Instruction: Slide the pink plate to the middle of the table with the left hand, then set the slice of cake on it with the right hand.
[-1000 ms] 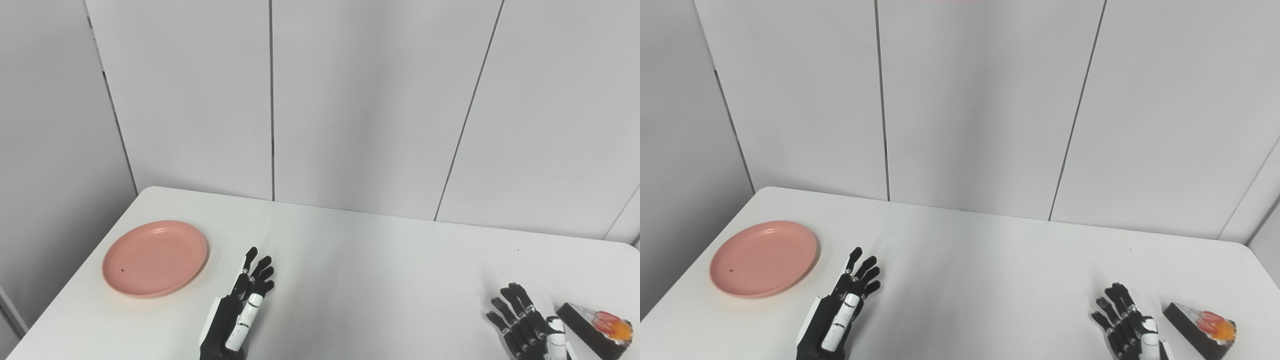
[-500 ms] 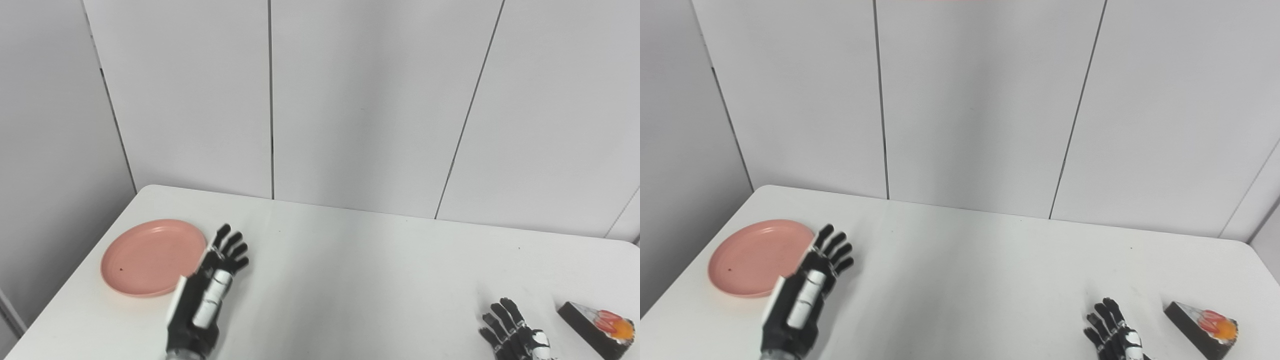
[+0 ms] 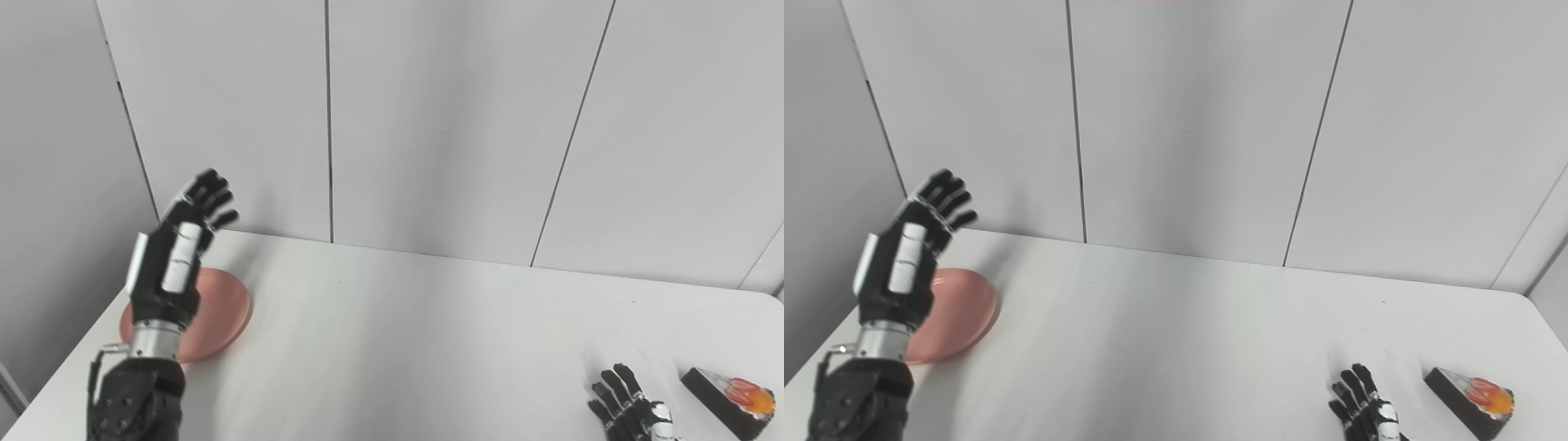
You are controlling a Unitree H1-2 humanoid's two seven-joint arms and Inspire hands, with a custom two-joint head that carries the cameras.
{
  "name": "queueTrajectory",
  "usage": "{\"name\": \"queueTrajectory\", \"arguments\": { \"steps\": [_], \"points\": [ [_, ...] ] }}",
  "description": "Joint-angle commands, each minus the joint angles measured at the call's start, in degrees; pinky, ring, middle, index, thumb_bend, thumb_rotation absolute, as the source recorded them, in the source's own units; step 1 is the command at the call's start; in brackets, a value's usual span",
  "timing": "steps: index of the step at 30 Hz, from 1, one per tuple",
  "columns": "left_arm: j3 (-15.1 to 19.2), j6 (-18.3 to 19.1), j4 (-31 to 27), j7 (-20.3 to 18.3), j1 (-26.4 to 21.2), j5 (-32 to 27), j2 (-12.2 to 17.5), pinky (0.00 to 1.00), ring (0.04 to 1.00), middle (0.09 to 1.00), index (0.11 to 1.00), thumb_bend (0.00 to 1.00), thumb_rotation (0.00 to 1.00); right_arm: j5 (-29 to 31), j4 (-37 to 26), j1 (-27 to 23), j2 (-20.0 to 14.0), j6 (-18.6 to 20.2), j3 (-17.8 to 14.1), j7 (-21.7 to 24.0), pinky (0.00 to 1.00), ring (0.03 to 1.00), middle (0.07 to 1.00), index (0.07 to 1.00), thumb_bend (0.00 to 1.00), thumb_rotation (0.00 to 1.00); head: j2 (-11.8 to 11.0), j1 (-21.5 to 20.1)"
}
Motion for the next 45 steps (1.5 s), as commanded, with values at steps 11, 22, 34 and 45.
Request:
{"name": "queueTrajectory", "arguments": {
  "steps": [11,22,34,45],
  "points": [
    [2.65,-1.94,12.03,-1.55,-7.41,2.21,13.34,0.82,0.856,0.859,0.820,0.83,0.78,1.23,0.99,-0.88,-0.60,0.21,-0.38,0.70,0.90,0.908,0.903,0.923,0.73,0.94,-0.45,0.39],
    [5.32,-12.10,36.39,-5.55,-12.56,0.64,20.43,0.86,0.912,0.909,0.855,0.85,0.80,1.67,0.83,-0.60,-0.88,0.44,-0.62,1.01,0.89,0.894,0.890,0.920,0.74,0.93,0.04,0.39],
    [7.27,-15.90,55.69,-10.67,-15.38,-5.13,20.75,0.82,0.887,0.880,0.836,0.86,0.72,1.15,-0.35,0.11,-1.18,0.81,-0.39,0.87,0.86,0.882,0.873,0.906,0.73,0.94,0.99,0.08],
    [7.85,-14.81,59.12,-9.98,-14.64,-6.68,17.06,0.79,0.877,0.884,0.866,0.85,0.71,-0.01,-2.27,0.88,-1.33,1.54,-0.41,-0.06,0.84,0.867,0.856,0.904,0.75,0.93,2.03,-0.46]
  ]
}}
